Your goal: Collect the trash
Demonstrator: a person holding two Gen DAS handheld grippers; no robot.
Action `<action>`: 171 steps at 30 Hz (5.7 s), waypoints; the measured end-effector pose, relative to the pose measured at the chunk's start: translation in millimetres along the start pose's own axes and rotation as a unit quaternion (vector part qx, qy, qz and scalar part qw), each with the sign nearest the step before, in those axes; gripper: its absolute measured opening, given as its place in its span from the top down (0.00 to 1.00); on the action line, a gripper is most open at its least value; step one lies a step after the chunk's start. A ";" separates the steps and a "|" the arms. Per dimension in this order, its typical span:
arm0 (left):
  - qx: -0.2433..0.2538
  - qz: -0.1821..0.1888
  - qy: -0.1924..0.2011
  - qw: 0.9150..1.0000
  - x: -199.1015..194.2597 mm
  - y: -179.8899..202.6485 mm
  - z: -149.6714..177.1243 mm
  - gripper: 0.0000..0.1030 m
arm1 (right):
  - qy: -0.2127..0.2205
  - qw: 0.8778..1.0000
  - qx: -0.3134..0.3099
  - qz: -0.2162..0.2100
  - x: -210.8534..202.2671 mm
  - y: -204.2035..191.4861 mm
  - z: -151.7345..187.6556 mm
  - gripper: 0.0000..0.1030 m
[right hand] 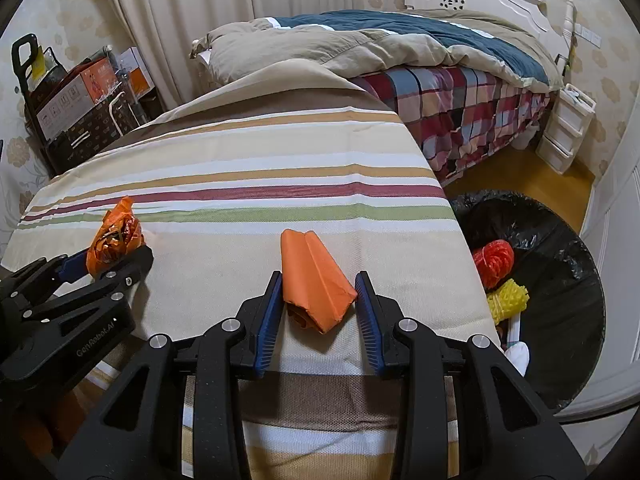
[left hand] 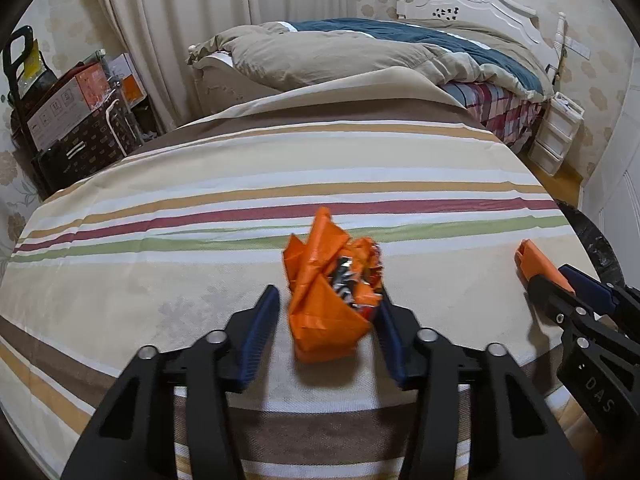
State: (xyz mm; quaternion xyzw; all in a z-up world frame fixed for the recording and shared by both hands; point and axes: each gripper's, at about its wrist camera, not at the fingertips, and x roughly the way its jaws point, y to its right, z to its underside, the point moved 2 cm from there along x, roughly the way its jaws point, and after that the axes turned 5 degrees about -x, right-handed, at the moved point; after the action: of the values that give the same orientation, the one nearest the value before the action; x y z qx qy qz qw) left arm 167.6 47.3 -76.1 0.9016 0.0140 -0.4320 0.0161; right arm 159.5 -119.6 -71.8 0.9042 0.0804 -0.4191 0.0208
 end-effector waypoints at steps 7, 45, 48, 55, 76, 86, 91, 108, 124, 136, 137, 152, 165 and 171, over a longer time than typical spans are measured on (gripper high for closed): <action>-0.003 0.005 0.002 1.000 -2.6 0.5 -0.1 0.64 | 0.000 1.000 -0.001 0.000 0.3 -1.3 -1.1 0.66; 0.045 0.067 0.106 0.991 -85.5 77.6 19.8 0.64 | 0.097 0.993 0.062 0.031 -96.2 56.9 37.2 0.67; 0.056 0.080 0.112 0.989 -89.6 94.4 18.1 0.64 | 0.106 0.990 0.075 0.047 -104.0 74.1 39.5 0.67; 0.078 0.106 0.120 0.984 -90.8 130.9 13.4 0.64 | 0.117 0.984 0.104 0.079 -110.8 113.5 42.2 0.67; 0.120 0.125 0.099 0.980 -52.2 217.8 -6.5 0.64 | 0.115 0.973 0.153 0.133 -85.6 189.0 39.0 0.66; 0.126 0.116 0.084 0.982 -30.1 238.2 -14.6 0.64 | 0.104 0.972 0.159 0.139 -67.0 204.3 35.9 0.66; 0.130 0.114 0.083 0.981 -27.4 245.6 -16.7 0.64 | 0.097 0.972 0.162 0.142 -60.8 211.3 34.6 0.66; 0.145 0.095 0.104 0.979 -26.0 253.0 -18.2 0.26 | 0.087 0.968 0.178 0.154 -54.0 224.2 41.1 0.46; 0.123 0.103 0.111 0.981 -43.3 230.0 -19.5 0.17 | 0.099 0.962 0.177 0.185 -79.5 216.9 45.0 0.16; 0.102 0.100 0.128 0.981 -78.6 197.4 -6.1 0.16 | 0.114 0.959 0.175 0.191 -115.5 192.9 61.0 0.06; 0.100 0.100 0.131 0.981 -82.6 194.8 -4.4 0.15 | 0.115 0.959 0.173 0.191 -117.9 190.3 61.7 0.05; 0.064 0.081 0.161 0.982 -131.8 140.5 20.3 0.13 | 0.144 0.964 0.149 0.165 -162.6 145.3 75.3 0.05; 0.042 0.069 0.184 0.980 -158.9 111.8 39.5 0.12 | 0.160 0.970 0.121 0.138 -179.2 107.3 82.7 0.05; 0.034 0.067 0.185 0.980 -161.1 105.4 43.1 0.12 | 0.167 0.970 0.113 0.135 -182.8 100.1 79.7 0.05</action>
State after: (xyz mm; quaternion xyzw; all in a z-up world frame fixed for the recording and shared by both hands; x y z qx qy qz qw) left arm 37.3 -61.6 24.3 0.9649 -0.0585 -0.2558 0.0111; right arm -0.6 -250.1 12.7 0.9602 -0.0881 -0.2620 -0.0390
